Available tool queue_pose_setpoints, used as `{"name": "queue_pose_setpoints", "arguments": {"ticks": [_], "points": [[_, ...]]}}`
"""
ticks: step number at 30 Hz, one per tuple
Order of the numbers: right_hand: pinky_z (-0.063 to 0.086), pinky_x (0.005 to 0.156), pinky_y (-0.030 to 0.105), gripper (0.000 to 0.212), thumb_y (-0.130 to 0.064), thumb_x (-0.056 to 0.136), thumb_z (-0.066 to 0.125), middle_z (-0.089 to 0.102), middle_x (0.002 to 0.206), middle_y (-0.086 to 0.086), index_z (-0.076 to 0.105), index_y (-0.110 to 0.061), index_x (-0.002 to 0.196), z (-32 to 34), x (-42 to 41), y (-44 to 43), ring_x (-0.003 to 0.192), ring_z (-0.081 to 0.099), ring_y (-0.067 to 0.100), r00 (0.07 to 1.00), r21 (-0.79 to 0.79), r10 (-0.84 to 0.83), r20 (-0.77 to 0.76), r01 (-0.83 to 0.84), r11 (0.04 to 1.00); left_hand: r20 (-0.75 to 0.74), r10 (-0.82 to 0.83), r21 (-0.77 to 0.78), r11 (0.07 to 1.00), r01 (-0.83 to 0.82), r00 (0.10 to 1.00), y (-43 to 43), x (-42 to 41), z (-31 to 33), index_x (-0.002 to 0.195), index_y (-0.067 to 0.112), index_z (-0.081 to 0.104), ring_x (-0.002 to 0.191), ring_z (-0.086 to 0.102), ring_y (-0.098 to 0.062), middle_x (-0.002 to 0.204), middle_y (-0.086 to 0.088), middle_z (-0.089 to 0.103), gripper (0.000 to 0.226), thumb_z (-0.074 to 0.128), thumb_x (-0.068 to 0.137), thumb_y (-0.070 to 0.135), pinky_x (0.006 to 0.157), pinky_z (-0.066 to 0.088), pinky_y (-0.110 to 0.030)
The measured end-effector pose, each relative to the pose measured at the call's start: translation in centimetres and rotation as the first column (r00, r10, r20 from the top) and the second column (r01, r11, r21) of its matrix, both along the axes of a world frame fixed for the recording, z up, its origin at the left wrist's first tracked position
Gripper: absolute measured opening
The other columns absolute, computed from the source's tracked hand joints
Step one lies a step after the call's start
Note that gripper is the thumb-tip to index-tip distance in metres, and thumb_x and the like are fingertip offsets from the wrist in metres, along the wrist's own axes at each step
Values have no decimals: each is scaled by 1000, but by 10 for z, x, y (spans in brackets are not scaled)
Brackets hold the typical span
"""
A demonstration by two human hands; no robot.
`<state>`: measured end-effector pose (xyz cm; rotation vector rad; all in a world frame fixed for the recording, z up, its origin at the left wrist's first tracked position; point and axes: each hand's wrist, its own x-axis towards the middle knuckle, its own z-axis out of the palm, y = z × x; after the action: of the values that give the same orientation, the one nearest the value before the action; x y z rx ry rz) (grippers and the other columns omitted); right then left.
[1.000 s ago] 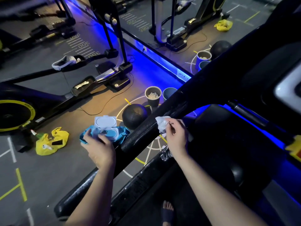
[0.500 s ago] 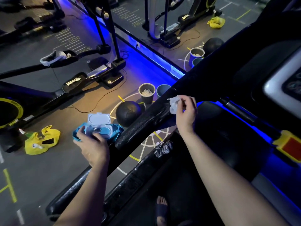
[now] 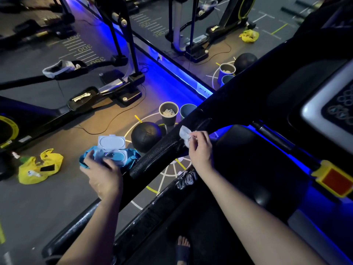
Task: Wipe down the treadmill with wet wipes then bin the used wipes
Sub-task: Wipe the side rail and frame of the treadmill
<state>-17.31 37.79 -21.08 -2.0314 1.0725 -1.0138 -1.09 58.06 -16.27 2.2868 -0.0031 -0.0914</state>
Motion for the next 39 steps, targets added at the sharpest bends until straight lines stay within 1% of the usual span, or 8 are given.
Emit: {"name": "queue_pose_setpoints", "arguments": {"ticks": [4, 8, 13, 16, 24, 28, 32, 39], "points": [[55, 85, 41, 19, -2, 92, 56, 70, 93, -9, 65, -17, 96, 14, -17, -11, 91, 67, 16, 995, 271, 11, 95, -36, 962, -9, -1, 12, 1000, 1, 1000, 0, 1, 1, 150, 18, 43, 106, 58, -58, 147, -22, 40, 45, 49, 106, 24, 96, 45, -56], [56, 77, 53, 14, -22, 87, 51, 65, 90, -15, 54, -34, 94, 33, -27, -47, 87, 67, 25, 976, 251, -176, 125, 141, 958, -15, -2, 20, 1000, 3, 1000, 0, 0, 2, 150, 19, 43, 107, 58, -58, 148, -22, 40, 45, 49, 106, 25, 96, 45, -57], [49, 75, 32, 10, -7, 91, 54, 67, 100, 13, 59, -8, 100, 48, -18, -66, 87, 65, 35, 965, 19, -252, 71, 251, 968, -16, -3, 23, 1000, 3, 1000, 1, 0, 2, 150, 17, 43, 107, 58, -59, 149, -22, 39, 45, 49, 107, 25, 96, 45, -58], [48, 66, 36, 11, 0, 84, 58, 62, 100, 15, 62, -5, 92, 41, -7, -54, 83, 63, 36, 979, -102, -191, -74, 183, 978, -9, -9, 24, 1000, 9, 1000, 1, 0, 2, 150, 17, 43, 107, 58, -59, 148, -23, 39, 45, 49, 106, 24, 96, 45, -58], [47, 65, 20, 20, 6, 75, 65, 59, 93, -3, 67, -11, 84, 9, -1, -11, 70, 58, 1, 981, 57, 162, -108, -157, 986, -11, -5, 29, 1000, 5, 1000, 1, 2, 0, 150, 17, 42, 107, 58, -60, 148, -22, 39, 45, 49, 107, 25, 97, 45, -59], [51, 66, 29, 30, 1, 77, 68, 58, 84, -11, 67, -28, 84, 22, -12, -31, 70, 61, 11, 997, 220, 1, 71, -17, 975, -11, -5, 23, 1000, 5, 1000, 1, 1, 1, 150, 18, 42, 106, 59, -59, 148, -22, 39, 44, 49, 106, 26, 96, 46, -59], [53, 71, 38, 25, -6, 78, 64, 55, 91, -12, 70, -27, 91, 32, -17, -72, 76, 61, 19, 981, 108, -189, 37, 184, 977, 0, -2, 26, 1000, 2, 1000, 0, 1, 1, 150, 16, 43, 104, 58, -60, 147, -24, 40, 45, 49, 106, 25, 94, 45, -58], [50, 70, 21, 11, -3, 79, 70, 63, 94, 3, 69, -12, 84, 9, -3, -19, 77, 65, 16, 977, 28, 204, -60, -203, 979, 3, -8, 18, 1000, 8, 1000, 0, 0, 2, 149, 15, 43, 103, 59, -61, 147, -24, 40, 45, 49, 106, 25, 95, 46, -59]]}}
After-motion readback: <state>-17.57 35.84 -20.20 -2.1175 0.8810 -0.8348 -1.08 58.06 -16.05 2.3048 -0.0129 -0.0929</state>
